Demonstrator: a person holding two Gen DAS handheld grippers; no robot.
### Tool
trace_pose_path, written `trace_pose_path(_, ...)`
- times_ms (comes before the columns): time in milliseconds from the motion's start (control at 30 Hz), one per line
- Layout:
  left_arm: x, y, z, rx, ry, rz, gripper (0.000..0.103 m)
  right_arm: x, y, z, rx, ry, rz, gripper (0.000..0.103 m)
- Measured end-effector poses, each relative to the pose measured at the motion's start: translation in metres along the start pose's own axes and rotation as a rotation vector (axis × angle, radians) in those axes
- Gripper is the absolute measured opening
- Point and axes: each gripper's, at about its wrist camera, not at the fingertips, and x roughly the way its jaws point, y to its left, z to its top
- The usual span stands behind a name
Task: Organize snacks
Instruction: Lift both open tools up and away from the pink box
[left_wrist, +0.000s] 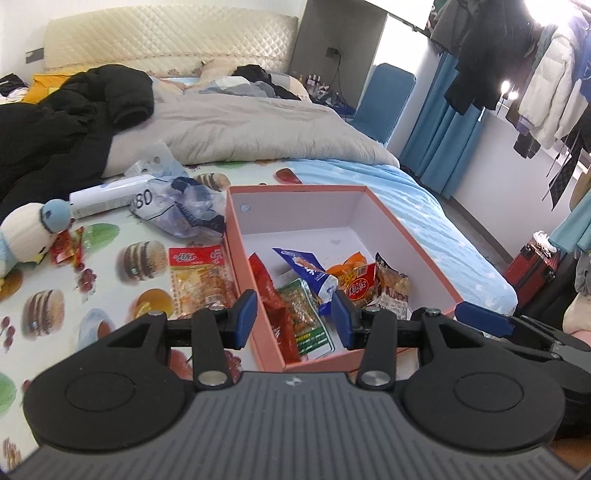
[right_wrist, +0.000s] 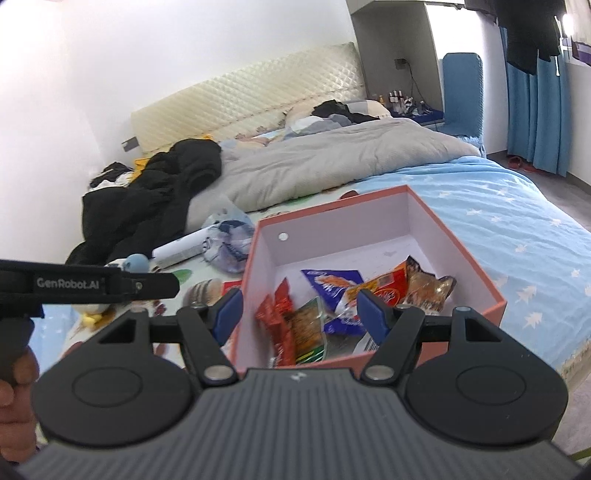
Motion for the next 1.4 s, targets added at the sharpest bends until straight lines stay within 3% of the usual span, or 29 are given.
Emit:
trace_pose_path(700,-0.092,0.023,-0.053,-0.061,-0.073,0.050,0.060,-0.056,0.049,-0.031,-0.076,-0.032,0.089,0.070)
trace_pose_path(1400,-0.134,0.070,-0.117,-0.154,-0.046,0.131,0.064,-0.066,0.099,-0.075,-0.186,0.057,0.199,0.070)
